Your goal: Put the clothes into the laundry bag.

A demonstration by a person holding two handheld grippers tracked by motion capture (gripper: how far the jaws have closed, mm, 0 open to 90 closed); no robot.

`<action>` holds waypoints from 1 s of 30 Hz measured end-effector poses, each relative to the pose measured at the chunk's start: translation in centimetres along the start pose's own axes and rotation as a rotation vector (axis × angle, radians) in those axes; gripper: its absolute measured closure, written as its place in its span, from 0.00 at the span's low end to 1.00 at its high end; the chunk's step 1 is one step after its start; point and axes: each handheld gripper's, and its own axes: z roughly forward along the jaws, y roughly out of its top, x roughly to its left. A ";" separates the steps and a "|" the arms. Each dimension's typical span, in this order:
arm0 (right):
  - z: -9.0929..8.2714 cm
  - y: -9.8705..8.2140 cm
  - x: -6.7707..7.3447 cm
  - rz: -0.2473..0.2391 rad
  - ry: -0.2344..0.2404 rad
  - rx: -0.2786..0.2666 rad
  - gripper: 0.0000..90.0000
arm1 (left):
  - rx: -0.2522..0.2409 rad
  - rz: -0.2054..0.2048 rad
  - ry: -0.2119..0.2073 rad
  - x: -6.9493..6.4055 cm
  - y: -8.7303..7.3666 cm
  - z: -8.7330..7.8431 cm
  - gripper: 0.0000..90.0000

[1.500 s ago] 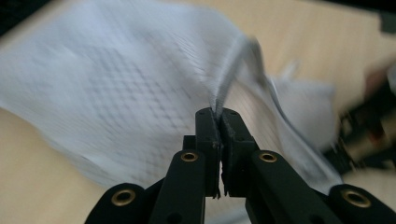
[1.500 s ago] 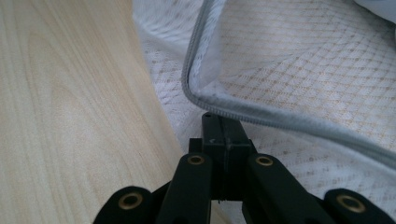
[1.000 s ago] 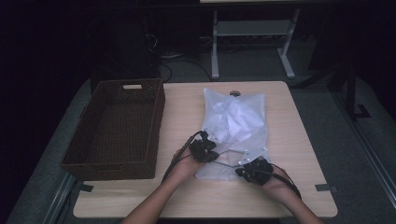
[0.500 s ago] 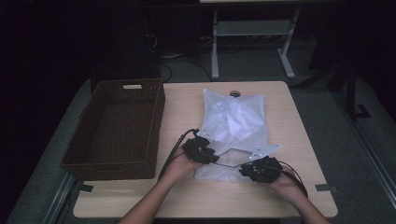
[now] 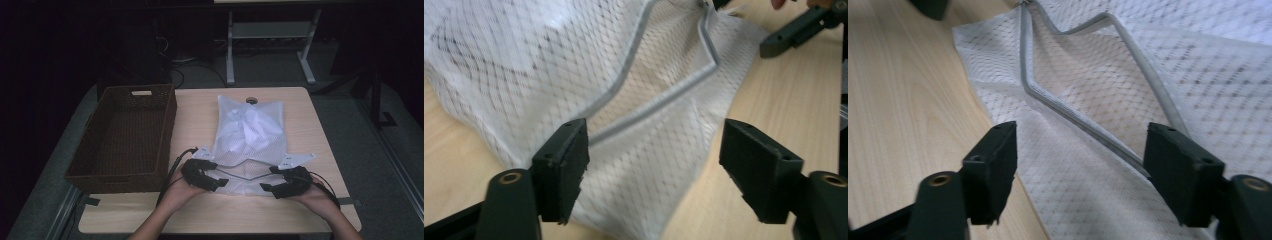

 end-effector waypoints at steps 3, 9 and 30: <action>-0.4 -0.4 0.1 0.012 -0.018 -0.029 0.25 | -0.013 0.016 0.008 -0.6 -0.8 -0.5 0.22; -1.5 -1.9 0.1 0.041 -0.050 -0.056 0.15 | 0.004 0.039 0.043 -1.6 -2.4 -1.1 0.15; -4.0 -7.0 -0.7 0.082 -0.165 -0.061 0.15 | 0.102 0.049 0.075 -2.1 -6.0 -0.7 0.14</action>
